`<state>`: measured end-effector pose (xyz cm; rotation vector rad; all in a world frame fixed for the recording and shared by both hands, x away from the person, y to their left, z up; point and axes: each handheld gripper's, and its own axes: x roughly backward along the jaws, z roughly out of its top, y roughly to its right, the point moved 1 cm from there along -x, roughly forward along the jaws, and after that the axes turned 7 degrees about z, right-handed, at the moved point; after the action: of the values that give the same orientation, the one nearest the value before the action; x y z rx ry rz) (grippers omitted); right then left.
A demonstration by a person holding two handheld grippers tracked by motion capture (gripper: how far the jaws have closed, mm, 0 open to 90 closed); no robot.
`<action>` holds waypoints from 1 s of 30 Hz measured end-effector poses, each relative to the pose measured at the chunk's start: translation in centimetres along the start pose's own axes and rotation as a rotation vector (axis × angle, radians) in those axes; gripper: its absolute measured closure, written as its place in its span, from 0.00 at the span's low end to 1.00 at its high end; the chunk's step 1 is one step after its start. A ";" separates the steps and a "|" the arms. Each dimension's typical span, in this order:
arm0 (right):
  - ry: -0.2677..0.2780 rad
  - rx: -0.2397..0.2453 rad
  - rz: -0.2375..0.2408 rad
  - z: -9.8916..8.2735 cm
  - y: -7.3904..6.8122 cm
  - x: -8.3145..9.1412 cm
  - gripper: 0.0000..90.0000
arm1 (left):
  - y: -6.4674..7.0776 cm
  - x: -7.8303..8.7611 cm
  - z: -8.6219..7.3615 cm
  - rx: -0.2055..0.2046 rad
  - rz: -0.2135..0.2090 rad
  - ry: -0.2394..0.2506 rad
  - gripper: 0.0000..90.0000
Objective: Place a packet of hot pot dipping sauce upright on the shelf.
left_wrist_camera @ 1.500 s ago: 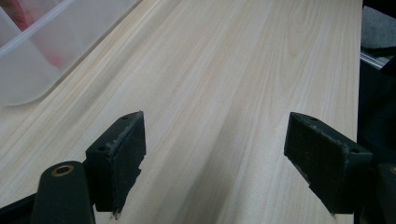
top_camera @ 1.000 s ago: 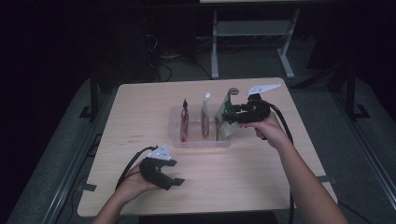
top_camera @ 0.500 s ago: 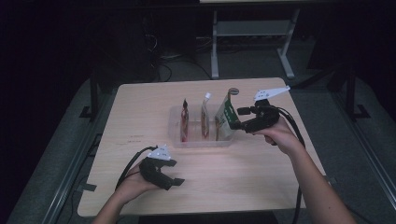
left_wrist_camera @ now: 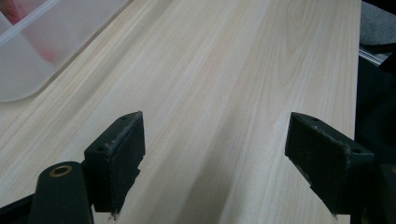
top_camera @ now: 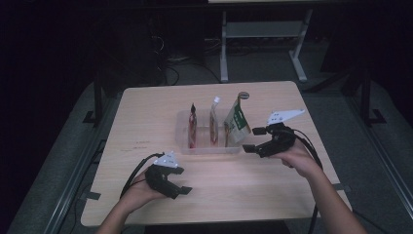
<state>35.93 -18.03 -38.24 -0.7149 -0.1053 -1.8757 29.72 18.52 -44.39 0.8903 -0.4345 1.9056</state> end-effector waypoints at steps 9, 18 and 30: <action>-0.050 -0.001 -0.020 -3.3 -1.0 -0.4 0.19 | 0.1 -0.1 -0.1 -0.001 0.001 0.005 0.22; -0.103 0.016 -0.036 -5.6 -1.7 -0.7 0.19 | 0.2 -0.3 -0.3 -0.031 0.007 -0.019 0.22; -0.133 0.051 -0.046 -6.7 -2.1 -1.1 0.19 | 0.5 -0.8 -0.5 -0.094 0.014 -0.060 0.22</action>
<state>31.49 -18.90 -43.78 -0.8080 -0.2559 -1.8612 29.31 18.10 -45.33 0.8866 -0.5635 1.8590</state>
